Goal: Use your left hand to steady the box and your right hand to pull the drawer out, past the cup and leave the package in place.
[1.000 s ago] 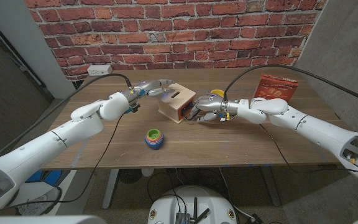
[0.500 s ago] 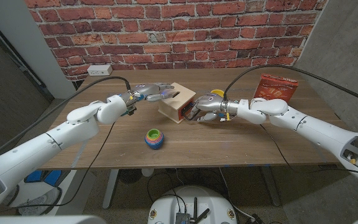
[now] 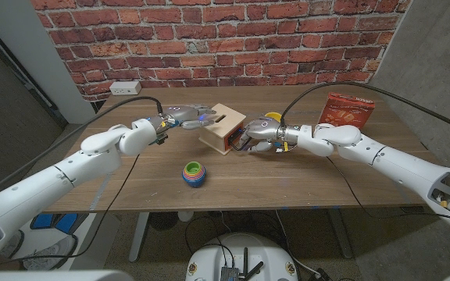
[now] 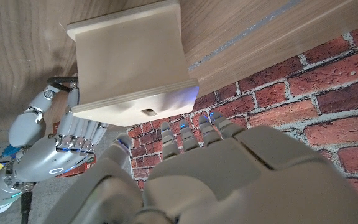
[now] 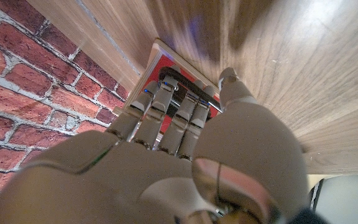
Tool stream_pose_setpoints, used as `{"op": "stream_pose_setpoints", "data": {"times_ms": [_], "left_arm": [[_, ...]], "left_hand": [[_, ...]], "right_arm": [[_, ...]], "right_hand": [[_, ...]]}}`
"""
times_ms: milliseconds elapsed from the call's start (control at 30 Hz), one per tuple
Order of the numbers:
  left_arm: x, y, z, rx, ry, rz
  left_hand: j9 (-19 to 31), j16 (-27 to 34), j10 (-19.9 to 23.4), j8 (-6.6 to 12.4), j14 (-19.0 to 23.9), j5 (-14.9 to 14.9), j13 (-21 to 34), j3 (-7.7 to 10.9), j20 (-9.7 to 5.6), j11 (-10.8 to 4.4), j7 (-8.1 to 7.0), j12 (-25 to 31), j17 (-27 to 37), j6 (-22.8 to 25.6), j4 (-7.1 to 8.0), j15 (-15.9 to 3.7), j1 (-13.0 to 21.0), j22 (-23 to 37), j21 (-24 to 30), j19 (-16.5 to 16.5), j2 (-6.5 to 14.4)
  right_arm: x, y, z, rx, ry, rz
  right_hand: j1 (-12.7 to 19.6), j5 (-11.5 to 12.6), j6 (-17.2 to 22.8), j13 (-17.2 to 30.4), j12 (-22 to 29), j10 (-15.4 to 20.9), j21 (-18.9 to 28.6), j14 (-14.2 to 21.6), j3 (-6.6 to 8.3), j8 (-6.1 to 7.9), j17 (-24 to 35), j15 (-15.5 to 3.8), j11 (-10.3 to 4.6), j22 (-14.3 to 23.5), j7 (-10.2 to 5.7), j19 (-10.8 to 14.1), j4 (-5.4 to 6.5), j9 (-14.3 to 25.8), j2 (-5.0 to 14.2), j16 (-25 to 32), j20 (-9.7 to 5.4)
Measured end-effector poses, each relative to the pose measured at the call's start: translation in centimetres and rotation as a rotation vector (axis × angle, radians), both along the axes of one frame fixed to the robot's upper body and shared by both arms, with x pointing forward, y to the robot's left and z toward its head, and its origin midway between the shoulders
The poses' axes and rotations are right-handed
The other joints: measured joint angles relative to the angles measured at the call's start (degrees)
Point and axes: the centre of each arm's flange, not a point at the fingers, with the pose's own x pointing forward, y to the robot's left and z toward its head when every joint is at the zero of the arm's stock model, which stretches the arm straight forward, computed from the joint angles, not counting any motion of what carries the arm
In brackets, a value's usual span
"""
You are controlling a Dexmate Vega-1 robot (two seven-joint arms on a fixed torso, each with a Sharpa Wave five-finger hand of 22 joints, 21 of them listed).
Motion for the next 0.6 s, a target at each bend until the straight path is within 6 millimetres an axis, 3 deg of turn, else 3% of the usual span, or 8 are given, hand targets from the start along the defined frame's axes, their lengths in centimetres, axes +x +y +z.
{"op": "stream_pose_setpoints", "data": {"times_ms": [600], "left_arm": [[0.58, 0.52, -0.13, 0.051, 0.02, 0.009]], "left_hand": [[0.01, 0.35, 1.64, 0.23, 1.4, 0.0, 0.0, -0.62, 0.0, -0.03, 1.01, 0.29, -0.28, 1.27, 1.08, -0.27, 0.0, -0.01, 0.24, 0.01, 0.0]], "right_arm": [[-0.21, 0.28, -0.03, 0.003, -0.009, 0.009]], "right_hand": [[1.07, 0.0, 2.33, 0.38, 0.02, 2.35, 0.0, 1.64, 0.23, 0.42, 0.42, -0.4, -0.14, 0.0, -0.37, 0.63, -0.23, 0.14, 0.45, 0.0, 0.0]]}}
